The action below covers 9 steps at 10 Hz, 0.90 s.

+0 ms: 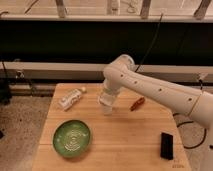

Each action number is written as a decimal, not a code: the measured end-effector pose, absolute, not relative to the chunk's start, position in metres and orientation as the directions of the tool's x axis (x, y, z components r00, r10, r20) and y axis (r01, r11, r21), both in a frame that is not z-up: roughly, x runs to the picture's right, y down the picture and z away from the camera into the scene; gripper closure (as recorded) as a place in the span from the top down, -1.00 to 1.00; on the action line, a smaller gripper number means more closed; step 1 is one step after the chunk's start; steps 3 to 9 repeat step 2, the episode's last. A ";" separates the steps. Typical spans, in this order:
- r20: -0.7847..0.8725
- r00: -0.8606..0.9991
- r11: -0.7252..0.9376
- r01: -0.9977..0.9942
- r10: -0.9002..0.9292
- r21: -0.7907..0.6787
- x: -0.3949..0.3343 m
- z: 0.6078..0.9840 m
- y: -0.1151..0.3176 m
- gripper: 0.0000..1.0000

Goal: Place the white sponge in the ceramic cup

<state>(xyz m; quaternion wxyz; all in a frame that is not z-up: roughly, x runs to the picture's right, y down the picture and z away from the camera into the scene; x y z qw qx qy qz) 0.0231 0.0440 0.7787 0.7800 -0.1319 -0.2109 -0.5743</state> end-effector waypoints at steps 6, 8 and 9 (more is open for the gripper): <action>0.482 0.242 0.300 0.953 -0.842 0.047 0.019 0.780 0.044 0.54; 0.482 0.242 0.300 0.953 -0.842 0.047 0.019 0.780 0.044 0.54; 0.482 0.242 0.300 0.953 -0.842 0.047 0.019 0.780 0.044 0.54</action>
